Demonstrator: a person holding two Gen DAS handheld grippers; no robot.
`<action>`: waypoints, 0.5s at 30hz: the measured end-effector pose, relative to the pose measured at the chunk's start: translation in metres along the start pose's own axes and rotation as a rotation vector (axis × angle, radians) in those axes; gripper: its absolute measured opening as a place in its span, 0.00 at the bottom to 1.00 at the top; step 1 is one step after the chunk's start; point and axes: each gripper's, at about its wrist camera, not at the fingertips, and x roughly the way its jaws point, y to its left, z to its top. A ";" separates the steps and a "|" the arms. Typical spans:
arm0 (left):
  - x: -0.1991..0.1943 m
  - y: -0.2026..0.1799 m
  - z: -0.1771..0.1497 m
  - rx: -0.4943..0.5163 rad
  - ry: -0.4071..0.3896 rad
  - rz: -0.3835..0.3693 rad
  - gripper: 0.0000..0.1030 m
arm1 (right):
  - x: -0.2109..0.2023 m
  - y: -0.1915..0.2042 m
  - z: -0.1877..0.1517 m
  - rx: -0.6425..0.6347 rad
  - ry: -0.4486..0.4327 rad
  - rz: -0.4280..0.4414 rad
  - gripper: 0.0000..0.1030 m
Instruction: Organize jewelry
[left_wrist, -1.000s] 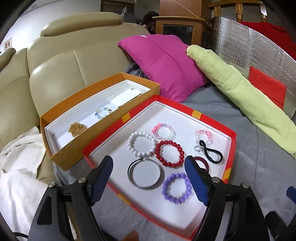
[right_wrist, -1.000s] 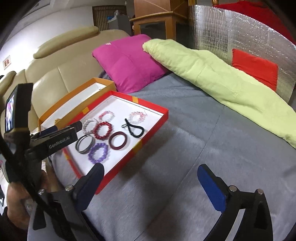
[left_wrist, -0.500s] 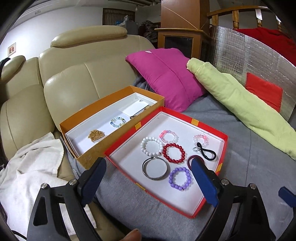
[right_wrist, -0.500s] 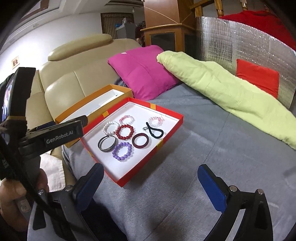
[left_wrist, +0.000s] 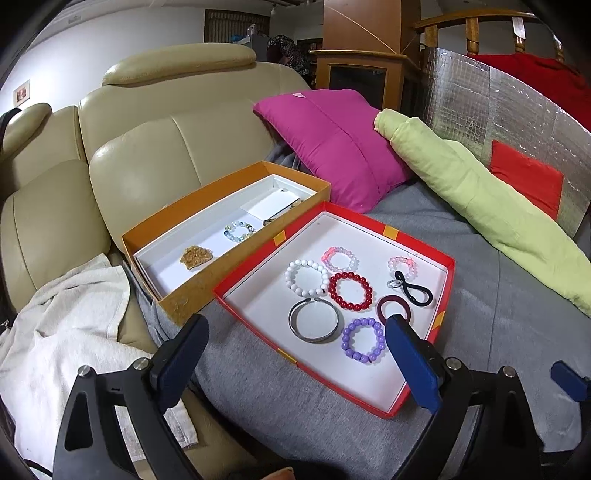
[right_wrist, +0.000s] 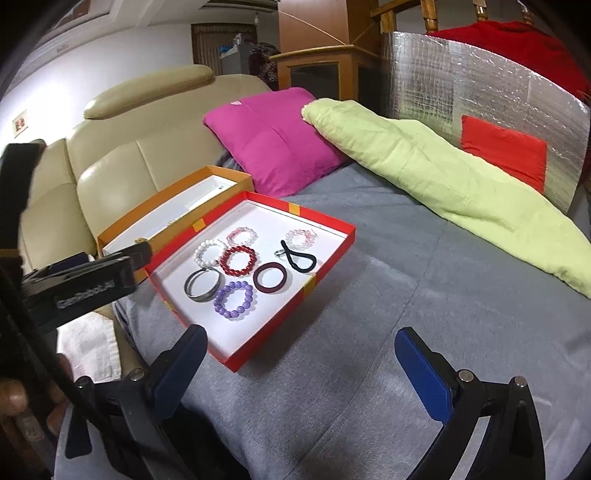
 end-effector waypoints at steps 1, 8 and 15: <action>0.000 0.001 -0.001 -0.005 0.003 0.000 0.96 | 0.002 0.000 -0.001 0.001 0.007 -0.003 1.00; 0.004 0.005 -0.006 -0.008 0.018 0.004 0.98 | 0.019 0.004 -0.006 0.002 0.048 -0.021 1.00; 0.004 0.005 -0.007 -0.003 -0.003 0.017 0.98 | 0.024 0.008 -0.003 0.002 0.050 -0.019 1.00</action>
